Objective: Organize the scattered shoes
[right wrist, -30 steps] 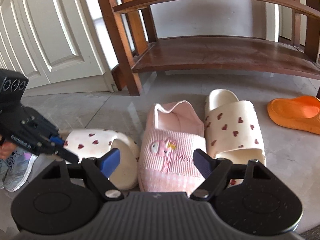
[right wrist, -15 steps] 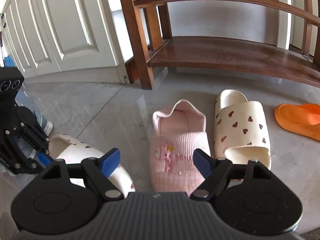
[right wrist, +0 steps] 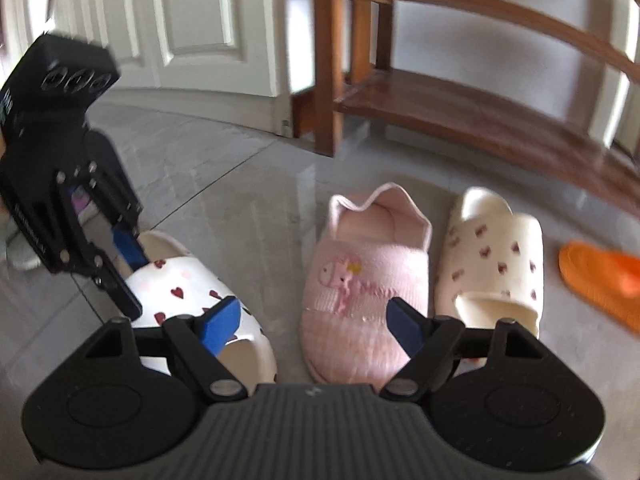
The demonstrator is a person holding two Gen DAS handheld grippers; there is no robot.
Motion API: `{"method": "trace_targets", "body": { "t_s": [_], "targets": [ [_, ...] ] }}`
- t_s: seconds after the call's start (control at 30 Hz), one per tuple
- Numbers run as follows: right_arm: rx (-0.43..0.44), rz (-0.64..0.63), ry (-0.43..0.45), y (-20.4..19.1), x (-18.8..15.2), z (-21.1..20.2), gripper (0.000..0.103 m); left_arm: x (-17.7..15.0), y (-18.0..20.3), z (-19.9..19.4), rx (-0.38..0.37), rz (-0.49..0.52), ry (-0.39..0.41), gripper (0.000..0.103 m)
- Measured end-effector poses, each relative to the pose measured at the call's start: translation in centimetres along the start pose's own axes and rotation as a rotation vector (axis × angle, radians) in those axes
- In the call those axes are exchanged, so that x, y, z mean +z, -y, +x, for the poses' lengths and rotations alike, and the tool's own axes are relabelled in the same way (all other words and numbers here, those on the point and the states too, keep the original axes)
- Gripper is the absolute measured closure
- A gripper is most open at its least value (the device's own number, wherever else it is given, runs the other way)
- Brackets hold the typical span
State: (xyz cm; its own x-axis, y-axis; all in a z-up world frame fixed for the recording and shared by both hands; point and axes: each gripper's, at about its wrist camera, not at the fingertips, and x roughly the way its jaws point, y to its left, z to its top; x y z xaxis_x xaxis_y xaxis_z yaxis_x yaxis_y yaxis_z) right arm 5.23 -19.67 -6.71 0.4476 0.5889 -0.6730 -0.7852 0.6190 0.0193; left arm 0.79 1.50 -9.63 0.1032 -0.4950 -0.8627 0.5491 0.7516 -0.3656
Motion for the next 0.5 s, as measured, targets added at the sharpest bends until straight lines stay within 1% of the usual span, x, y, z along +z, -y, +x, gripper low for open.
{"method": "trace_targets", "body": {
  "t_s": [0.07, 0.23, 0.27, 0.33, 0.4, 0.43, 0.47, 0.5],
  "targets": [
    [0.012, -0.032, 0.002, -0.4, 0.1, 0.3, 0.021, -0.3, 0.0, -0.5, 0.01, -0.025, -0.006, 0.071],
    [0.128, -0.069, -0.073, -1.2, -0.2, 0.9, 0.022, -1.2, -0.2, -3.5, 0.063, -0.08, 0.052, 0.067],
    [0.151, -0.076, -0.088, -1.4, -0.2, 1.0, 0.025, -1.4, -0.2, -3.9, 0.075, -0.091, 0.057, 0.067],
    [0.198, -0.091, -0.118, -1.8, -0.3, 1.2, 0.044, -1.9, -0.3, -4.3, 0.087, -0.108, 0.062, 0.066],
    [0.247, -0.099, -0.155, -2.1, -0.4, 1.6, 0.046, -2.4, -0.2, -4.3, 0.096, -0.127, 0.056, 0.066],
    [0.284, -0.07, -0.207, -2.3, -0.6, 2.2, 0.05, -2.6, -0.1, -4.2, 0.1, -0.13, 0.052, 0.066],
    [0.319, -0.039, -0.253, -2.5, -0.9, 2.7, 0.05, -2.8, 0.0, -4.2, 0.103, -0.127, 0.048, 0.066],
    [0.348, 0.002, -0.277, -2.4, -1.1, 3.2, 0.05, -3.0, 0.2, -4.2, 0.105, -0.123, 0.044, 0.066]
  ]
}}
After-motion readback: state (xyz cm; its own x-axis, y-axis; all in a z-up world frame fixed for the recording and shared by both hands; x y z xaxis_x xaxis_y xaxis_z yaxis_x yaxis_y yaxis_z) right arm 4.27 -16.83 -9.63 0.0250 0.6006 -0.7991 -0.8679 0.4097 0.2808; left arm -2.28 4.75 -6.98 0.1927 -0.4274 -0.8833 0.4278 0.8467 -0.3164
